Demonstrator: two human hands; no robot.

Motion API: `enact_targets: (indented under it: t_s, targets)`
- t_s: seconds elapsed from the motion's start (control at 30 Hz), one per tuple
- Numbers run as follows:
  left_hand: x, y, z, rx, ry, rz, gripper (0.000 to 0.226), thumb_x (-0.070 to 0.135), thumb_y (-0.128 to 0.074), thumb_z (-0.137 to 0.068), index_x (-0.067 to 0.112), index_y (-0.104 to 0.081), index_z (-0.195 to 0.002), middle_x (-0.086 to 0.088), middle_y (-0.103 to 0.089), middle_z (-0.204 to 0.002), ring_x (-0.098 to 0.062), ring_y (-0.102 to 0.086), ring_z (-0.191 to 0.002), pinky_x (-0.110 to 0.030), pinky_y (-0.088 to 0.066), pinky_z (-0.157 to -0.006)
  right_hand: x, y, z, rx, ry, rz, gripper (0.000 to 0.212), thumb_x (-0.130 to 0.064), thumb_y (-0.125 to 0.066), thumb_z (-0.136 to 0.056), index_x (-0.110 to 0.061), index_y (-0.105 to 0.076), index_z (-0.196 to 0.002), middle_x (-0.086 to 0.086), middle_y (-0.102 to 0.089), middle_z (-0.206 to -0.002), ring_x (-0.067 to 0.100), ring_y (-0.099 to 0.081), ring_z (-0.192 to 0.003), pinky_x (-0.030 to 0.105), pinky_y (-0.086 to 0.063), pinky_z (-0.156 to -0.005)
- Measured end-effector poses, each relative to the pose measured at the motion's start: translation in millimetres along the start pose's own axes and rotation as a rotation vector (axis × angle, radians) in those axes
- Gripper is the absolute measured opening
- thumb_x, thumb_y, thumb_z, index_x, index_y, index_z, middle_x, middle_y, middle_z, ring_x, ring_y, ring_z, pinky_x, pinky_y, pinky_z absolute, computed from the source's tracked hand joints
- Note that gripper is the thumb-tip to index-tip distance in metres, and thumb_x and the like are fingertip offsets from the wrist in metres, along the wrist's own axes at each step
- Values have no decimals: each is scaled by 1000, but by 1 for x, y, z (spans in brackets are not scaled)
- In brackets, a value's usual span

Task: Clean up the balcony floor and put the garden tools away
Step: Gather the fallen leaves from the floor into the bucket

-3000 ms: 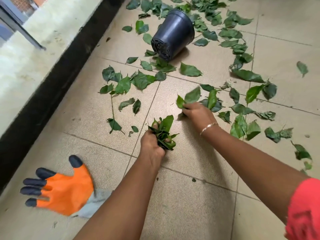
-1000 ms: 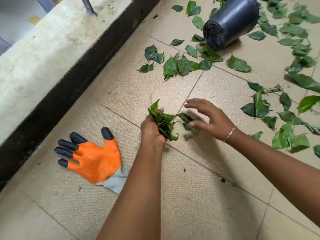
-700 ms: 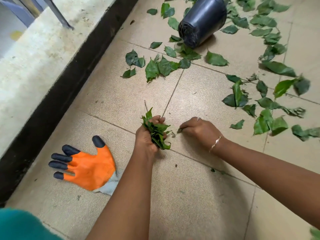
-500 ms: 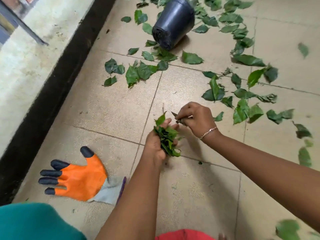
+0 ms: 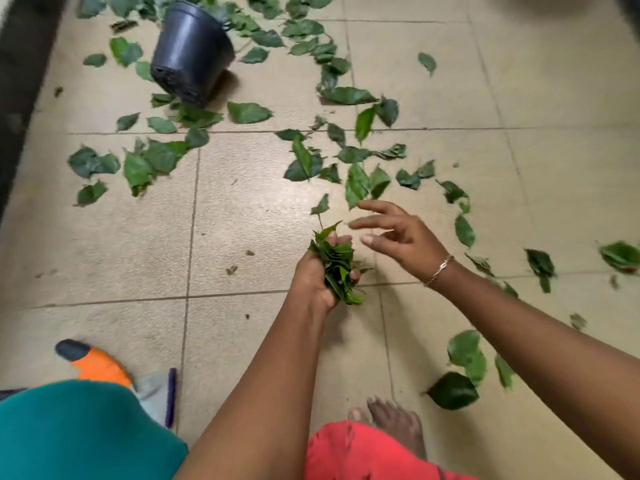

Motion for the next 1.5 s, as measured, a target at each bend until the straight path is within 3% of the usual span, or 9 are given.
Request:
enact_targets:
  t_s: [0.13,0.43,0.57,0.67,0.83,1.0,1.13,1.33,1.5]
  targets:
    - [-32,-18,1,-23,64,-117,30,26,-44,-96,12,-50,-70,2,-49,-45,-12,-42,-37,-12,-36,-39,43,45,49,17,-106,302,34,-12,-66,-84,-19,-61,-117,2,-51,-132,17,-50,-120,26,-40,-96]
    - [-107,-22,-1,-33,178,-274,30,25,-50,-95,16,-47,-67,1,-52,-46,-12,-49,-36,-16,-41,-39,152,21,181,-478,-549,920,128,-66,-72,-57,-37,18,-144,7,41,-143,33,29,-135,61,1,-109]
    - [-122,-23,5,-18,199,-395,26,25,-55,-94,13,-47,-72,-3,-58,-47,-14,-52,-36,-18,-44,-38,136,3,197,-220,-313,932,88,-37,-79,-67,-33,-32,-142,-1,-11,-154,31,-19,-141,51,-37,-103]
    - [-125,-23,5,-13,185,-462,24,26,-57,-93,10,-51,-76,-5,-62,-50,-16,-56,-40,-22,-46,-43,136,16,197,75,-167,760,39,-15,-84,-60,-22,-72,-97,1,-68,-108,25,-65,-93,29,-56,-65]
    - [-142,-24,8,-19,257,-537,38,29,-58,-91,-8,-61,-100,-16,-68,-79,-26,-65,-59,-31,-55,-52,136,45,172,248,-286,535,13,2,-70,-75,-7,-75,-84,5,-69,-86,21,-63,-79,29,-52,-76]
    - [-154,-36,8,-123,286,-472,30,26,-56,-92,-4,-59,-93,-13,-66,-64,-21,-64,-49,-25,-53,-45,106,59,158,523,-271,176,19,12,-67,-71,-4,-74,-78,-1,-65,-78,7,-56,-68,7,-43,-66]
    - [-160,-52,7,-212,300,-395,27,18,-50,-96,1,-62,-79,-12,-67,-66,-20,-65,-54,-28,-56,-49,92,61,157,628,-273,55,31,16,-59,-70,-13,-67,-78,-6,-65,-72,17,-64,-59,36,-54,-52]
    - [-148,-39,-6,-100,225,-379,16,0,-48,-92,4,-55,-77,-7,-59,-59,-17,-59,-49,-29,-55,-50,93,47,164,361,-171,89,28,-5,-65,-75,-18,-71,-100,-4,-57,-104,15,-49,-103,24,-41,-87]
    - [-139,-32,-11,-68,187,-389,16,-1,-44,-92,9,-54,-87,-3,-55,-59,-12,-55,-42,-26,-53,-45,146,69,207,298,-592,356,57,-29,-80,-68,-24,-56,-119,2,-39,-124,20,-44,-115,25,-42,-88]
Point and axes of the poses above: each hand's wrist, its own z-axis away from the middle knuckle, its own y-axis out of the back of the hand, x = y × z, the point moved 7 cm from there along -z, towards the middle knuckle
